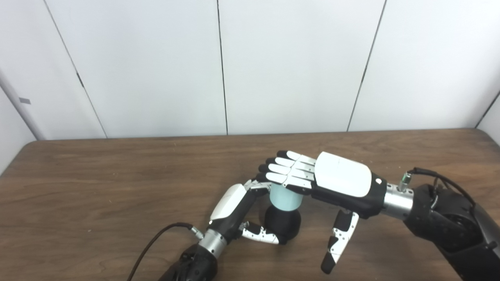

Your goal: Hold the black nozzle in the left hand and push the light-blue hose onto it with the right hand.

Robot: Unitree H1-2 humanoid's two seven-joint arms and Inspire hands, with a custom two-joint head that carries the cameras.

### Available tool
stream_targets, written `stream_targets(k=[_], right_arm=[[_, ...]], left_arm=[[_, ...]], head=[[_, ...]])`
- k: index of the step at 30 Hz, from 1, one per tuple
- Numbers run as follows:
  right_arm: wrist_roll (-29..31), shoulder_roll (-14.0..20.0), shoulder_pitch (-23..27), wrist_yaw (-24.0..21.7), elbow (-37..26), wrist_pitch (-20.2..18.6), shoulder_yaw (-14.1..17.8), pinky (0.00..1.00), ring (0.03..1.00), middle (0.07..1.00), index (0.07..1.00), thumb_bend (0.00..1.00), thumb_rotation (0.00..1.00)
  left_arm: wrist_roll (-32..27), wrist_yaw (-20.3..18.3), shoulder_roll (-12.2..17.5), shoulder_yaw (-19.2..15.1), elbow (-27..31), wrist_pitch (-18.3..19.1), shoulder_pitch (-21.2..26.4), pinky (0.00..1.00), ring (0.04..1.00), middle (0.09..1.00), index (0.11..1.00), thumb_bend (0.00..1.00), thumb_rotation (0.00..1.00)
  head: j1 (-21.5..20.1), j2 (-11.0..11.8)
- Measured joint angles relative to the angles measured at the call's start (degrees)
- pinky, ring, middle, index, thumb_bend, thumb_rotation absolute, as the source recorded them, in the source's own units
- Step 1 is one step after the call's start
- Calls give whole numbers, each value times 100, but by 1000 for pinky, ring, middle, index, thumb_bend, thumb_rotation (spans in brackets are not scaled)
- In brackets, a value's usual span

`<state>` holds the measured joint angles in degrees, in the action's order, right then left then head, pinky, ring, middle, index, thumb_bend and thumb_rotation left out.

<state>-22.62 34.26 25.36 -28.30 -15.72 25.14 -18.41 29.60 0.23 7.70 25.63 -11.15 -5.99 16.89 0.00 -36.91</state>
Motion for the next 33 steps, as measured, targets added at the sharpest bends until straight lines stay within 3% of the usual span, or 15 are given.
stream_targets(k=[15,33], right_arm=[[13,76,87,-18,-19,9,-164,1000,1000,1000,1000,1000,734],[-426,359,90,509,-206,11,-540,1000,1000,1000,1000,1000,753]], left_arm=[[-2,-3,6,0,6,3,-9,1000,946,809,482,521,73],[-4,-8,11,1,22,8,-20,1000,937,809,482,521,73]], head=[[9,-9],[9,-9]])
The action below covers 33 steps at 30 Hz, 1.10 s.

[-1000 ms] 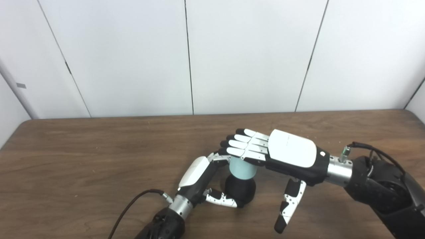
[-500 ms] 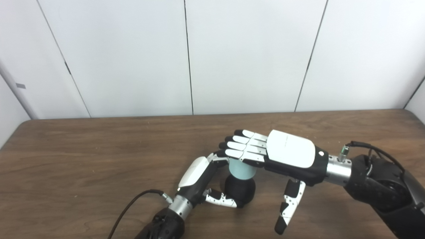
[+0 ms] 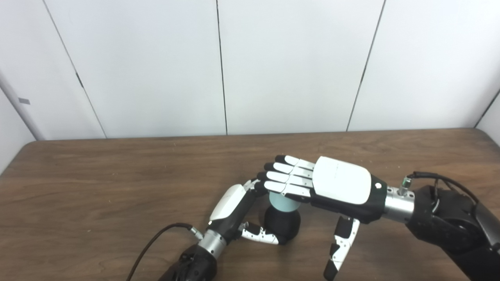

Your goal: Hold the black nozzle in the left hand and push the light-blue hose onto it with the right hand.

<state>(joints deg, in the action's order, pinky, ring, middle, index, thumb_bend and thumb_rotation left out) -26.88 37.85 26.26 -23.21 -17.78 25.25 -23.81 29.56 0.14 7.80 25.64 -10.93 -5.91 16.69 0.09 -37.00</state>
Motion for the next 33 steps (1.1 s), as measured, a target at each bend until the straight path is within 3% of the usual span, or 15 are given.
stream_targets(k=[20,28,33], right_arm=[[-215,260,40,550,-43,1,-394,1000,1000,1000,984,1000,759],[-246,268,72,561,-50,1,-378,1000,1000,1000,989,991,776],[-574,263,69,672,-164,24,-363,1000,1000,1000,1000,967,780]], left_arm=[[0,1,4,0,3,-1,-4,1000,940,800,482,521,74],[0,1,5,0,3,-1,-6,1000,927,800,482,521,74],[0,0,4,0,4,0,-5,1000,933,799,482,521,74]], head=[[-9,-9],[-18,-9],[-18,0]])
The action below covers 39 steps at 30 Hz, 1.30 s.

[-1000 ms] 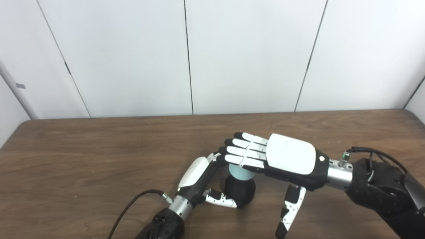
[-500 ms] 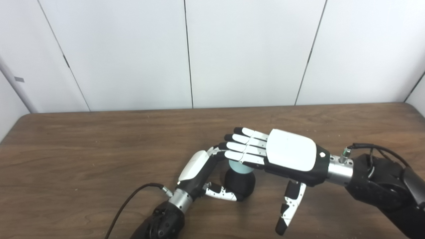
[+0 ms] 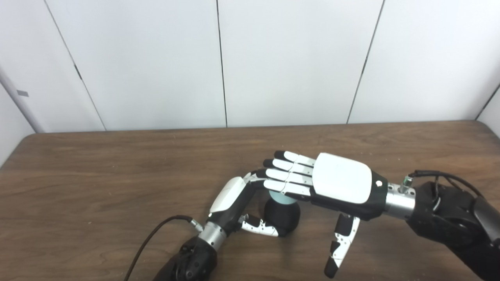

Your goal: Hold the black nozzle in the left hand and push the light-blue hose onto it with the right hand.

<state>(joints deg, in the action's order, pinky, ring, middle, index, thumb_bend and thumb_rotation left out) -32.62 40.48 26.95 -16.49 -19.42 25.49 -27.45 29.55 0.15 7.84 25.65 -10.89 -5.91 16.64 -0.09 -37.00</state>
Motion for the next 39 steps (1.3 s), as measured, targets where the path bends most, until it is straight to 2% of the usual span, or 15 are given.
stream_targets(k=[7,20,25,31,39], right_arm=[[-85,-48,1,101,-1,27,30,1000,1000,1000,1000,942,770],[-95,-593,7,-1,37,42,549,1000,1000,1000,998,942,756],[-205,-664,7,-103,34,43,693,1000,1000,1000,990,947,750],[-335,-765,6,-139,29,43,802,1000,1000,1000,987,925,802],[-482,-763,-5,-405,37,-8,902,1000,1000,1000,987,954,769]], left_arm=[[0,-10,-1,1,12,7,-1,1000,936,799,482,521,74],[0,-18,-3,4,13,8,0,1000,936,799,482,521,74],[0,-21,-4,6,15,8,0,1000,936,799,482,521,74],[-1,-23,-3,5,18,10,-1,1000,936,799,482,521,74],[-7,-29,-3,3,27,14,-4,1000,936,799,482,521,74]], head=[[0,-9],[9,-9],[0,-18],[9,-18],[0,-26]])
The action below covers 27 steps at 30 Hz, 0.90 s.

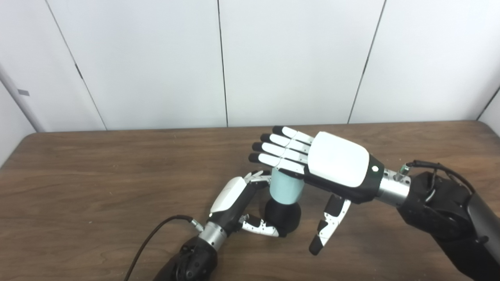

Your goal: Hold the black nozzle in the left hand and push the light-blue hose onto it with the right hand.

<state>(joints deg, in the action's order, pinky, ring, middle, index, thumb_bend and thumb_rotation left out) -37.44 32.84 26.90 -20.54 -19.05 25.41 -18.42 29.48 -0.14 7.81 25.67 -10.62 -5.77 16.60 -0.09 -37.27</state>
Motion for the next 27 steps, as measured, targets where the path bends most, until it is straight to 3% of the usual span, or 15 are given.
stream_targets(k=[16,27], right_arm=[[296,-5,-72,-827,3,-278,95,1000,1000,1000,983,987,716],[796,-5,-60,-947,177,-334,125,1000,1000,1000,990,979,732]], left_arm=[[-6,-1,0,0,0,0,-1,1000,936,799,482,521,74],[-22,-10,2,0,1,1,-3,1000,936,799,482,521,74]], head=[[9,0],[9,0]])
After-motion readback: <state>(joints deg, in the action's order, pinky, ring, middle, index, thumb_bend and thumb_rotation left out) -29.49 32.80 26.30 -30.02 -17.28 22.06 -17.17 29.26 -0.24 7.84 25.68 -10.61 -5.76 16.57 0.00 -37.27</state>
